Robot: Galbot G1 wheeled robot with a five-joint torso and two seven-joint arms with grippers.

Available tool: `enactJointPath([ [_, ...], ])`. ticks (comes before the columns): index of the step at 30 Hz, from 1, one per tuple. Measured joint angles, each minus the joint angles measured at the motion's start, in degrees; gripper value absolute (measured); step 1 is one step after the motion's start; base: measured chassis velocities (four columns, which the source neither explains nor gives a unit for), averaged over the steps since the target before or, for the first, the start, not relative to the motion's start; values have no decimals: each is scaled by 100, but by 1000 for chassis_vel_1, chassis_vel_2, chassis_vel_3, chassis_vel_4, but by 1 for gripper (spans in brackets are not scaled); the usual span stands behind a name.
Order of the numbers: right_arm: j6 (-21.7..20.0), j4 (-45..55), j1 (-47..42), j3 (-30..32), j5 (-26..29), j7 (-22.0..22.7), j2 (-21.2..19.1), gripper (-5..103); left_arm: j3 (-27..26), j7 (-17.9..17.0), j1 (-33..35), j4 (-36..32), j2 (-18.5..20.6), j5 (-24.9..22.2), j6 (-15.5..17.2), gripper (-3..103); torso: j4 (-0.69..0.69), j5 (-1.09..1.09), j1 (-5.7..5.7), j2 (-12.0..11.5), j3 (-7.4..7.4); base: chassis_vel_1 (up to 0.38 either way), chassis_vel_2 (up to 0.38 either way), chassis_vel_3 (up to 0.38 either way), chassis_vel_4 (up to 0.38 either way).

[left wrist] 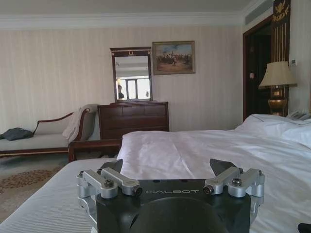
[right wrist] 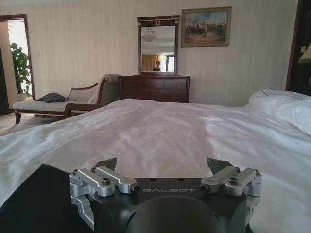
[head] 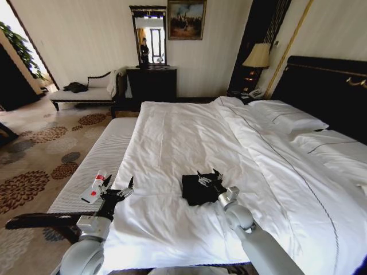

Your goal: Fold the clothes on the bed.

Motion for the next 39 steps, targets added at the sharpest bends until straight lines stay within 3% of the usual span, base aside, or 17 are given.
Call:
enactJointPath([
  [4,227,-534,146,-260,-622,-144,405,100,0,0,0,0,0,0,-1,100,0,-3,-1,1,-1,0,0,0,0],
  [13,265,-836,315,-520,-828,-160,809,100,0,0,0,0,0,0,0,100,1,-1,-1,1,-1,0,0,0,0],
  [17,276,-816,272,-447,-920,-160,810,100,0,1,0,0,0,0,0,100,1,-1,-1,1,-1,0,0,0,0],
  [24,229,97,-271,123,-333,-92,364,100,0,2,0,0,0,0,0,100,-4,-3,-1,2,-1,0,0,0,0],
  [33,485,-807,-440,-92,-348,-105,772,100,0,2,0,0,0,0,1,100,-1,0,-1,2,-1,0,0,0,0],
  [39,485,-277,-616,220,-253,-62,694,100,0,2,0,0,0,1,0,100,0,-3,-1,2,-1,0,0,0,0],
])
